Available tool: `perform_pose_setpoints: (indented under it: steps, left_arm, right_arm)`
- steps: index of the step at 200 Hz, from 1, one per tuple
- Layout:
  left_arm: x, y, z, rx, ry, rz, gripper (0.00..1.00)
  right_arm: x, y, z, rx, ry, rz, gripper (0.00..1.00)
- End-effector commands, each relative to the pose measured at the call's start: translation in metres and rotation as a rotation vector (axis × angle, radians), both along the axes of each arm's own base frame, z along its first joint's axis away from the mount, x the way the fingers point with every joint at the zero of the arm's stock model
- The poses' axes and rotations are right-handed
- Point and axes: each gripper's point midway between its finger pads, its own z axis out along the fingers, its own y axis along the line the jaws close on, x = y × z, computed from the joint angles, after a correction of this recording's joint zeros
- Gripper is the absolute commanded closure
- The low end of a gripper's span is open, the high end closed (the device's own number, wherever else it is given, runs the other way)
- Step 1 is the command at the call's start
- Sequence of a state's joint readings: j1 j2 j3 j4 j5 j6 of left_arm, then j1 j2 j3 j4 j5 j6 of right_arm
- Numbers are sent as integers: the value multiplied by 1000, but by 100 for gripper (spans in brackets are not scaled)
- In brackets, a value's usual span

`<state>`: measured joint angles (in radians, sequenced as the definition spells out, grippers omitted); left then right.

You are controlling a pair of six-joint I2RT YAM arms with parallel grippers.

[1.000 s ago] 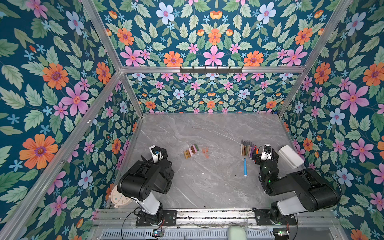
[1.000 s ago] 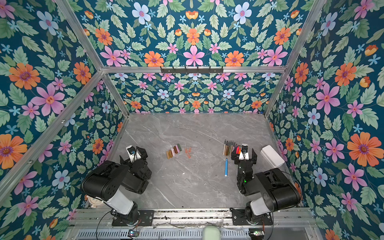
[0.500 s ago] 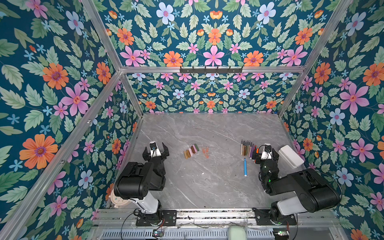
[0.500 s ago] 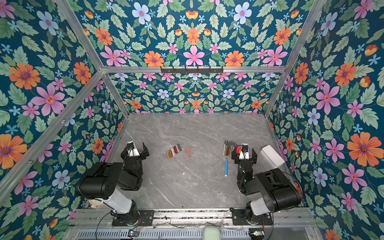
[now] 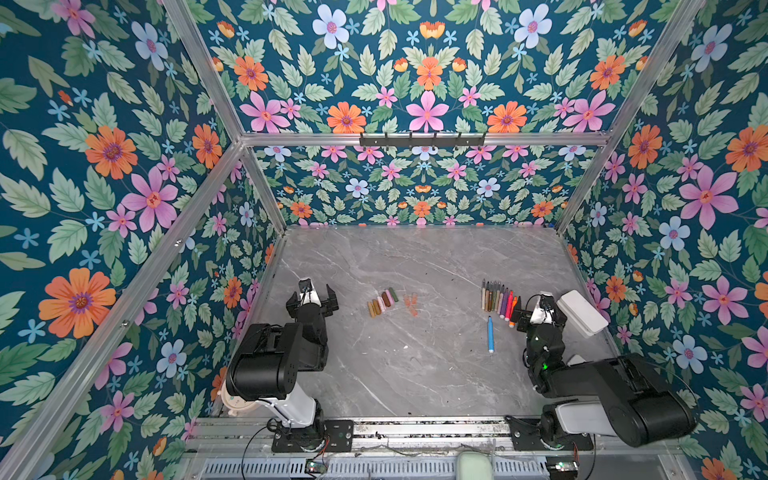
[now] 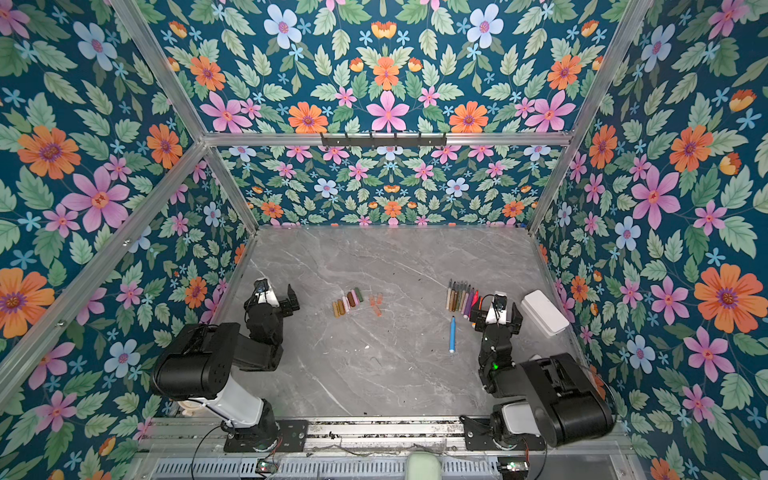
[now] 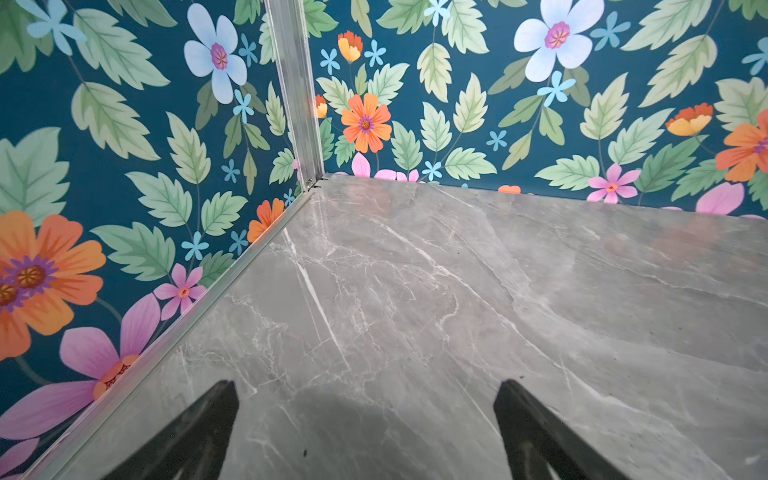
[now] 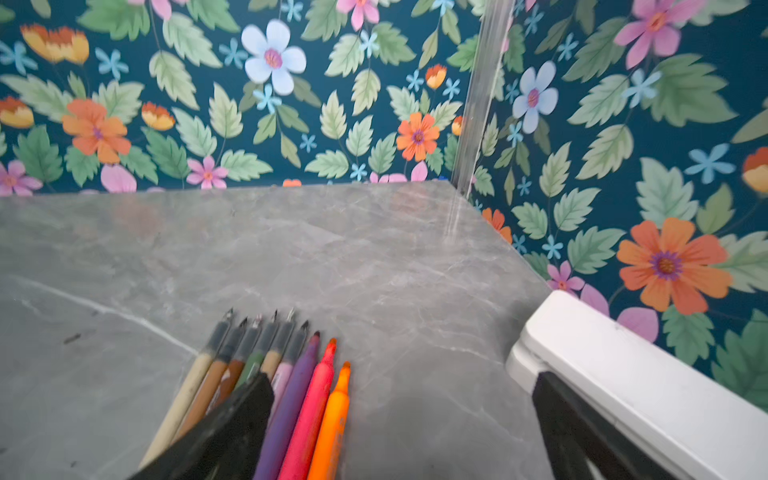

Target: Open the pen caps

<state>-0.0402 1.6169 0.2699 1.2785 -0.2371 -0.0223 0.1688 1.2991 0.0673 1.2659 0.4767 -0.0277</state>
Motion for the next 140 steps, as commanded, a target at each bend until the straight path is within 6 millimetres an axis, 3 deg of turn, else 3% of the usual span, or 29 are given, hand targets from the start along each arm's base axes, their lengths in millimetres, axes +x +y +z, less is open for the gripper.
perform_pose_setpoints:
  steps: [1,20,41,58,140]
  left_arm:
    - [2,-3,3,3,-7,-19,0]
    - [2,-4,2,3,-4,-21,0]
    - [2,-4,3,3,-5,-21,0]
    - [2,-3,2,2,-5,-19,0]
    - [2,-3,2,5,-4,-20,0]
  right_arm:
    - [12,4,-7,52,58,54,2]
    - [30,7,-18,38,62,103,2]
    - [44,0,-45,96,242,73,2]
    - [49,-7,-43,180,217,129,2]
    - [48,-8,-44,176,232,126,2]
